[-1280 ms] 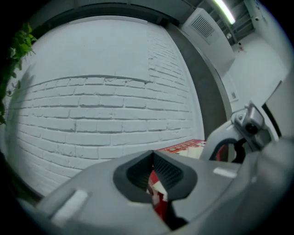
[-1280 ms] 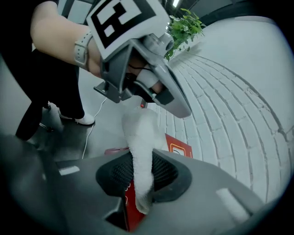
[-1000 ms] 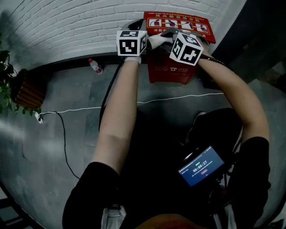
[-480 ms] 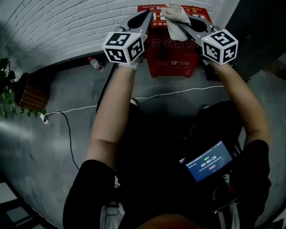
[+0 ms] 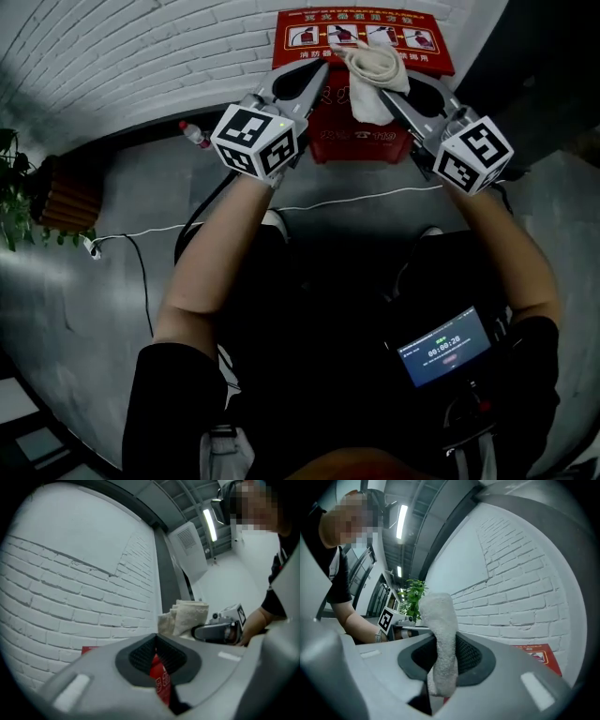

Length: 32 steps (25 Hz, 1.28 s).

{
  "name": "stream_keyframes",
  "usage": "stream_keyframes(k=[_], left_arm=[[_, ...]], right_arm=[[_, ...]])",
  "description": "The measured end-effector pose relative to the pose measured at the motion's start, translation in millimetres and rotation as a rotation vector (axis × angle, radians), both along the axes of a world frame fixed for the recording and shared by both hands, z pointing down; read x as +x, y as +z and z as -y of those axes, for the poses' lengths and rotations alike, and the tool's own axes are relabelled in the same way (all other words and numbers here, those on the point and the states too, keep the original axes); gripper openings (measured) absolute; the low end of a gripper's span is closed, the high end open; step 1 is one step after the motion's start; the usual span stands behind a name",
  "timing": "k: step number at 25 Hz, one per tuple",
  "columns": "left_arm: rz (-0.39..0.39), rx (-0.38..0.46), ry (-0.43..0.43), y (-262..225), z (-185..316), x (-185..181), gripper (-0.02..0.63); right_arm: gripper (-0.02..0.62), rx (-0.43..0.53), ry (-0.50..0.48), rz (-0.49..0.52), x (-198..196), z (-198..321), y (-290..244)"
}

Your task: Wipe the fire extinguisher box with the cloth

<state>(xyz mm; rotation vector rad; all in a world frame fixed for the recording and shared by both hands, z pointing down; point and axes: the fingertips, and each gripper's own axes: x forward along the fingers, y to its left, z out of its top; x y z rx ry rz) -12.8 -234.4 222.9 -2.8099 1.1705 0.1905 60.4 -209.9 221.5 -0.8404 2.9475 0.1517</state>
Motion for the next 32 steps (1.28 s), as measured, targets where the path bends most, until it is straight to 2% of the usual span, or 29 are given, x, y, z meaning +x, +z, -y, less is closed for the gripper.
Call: stream_keyframes(k=[5,10,32], left_arm=[[0.035,-0.004,0.018,12.0,-12.0,5.8,0.0],[0.064,-0.004,0.029,21.4,-17.9,4.6,0.0],[0.096,0.002,0.046,27.0,-26.0,16.5,0.0]], right_arm=[[0.087,0.005,-0.003,0.026,8.1,-8.5,-3.1],[0.087,0.004,0.004,0.006,14.0,-8.0,6.9],[0.087,0.001,0.004,0.002,19.1,-13.4,9.2]])
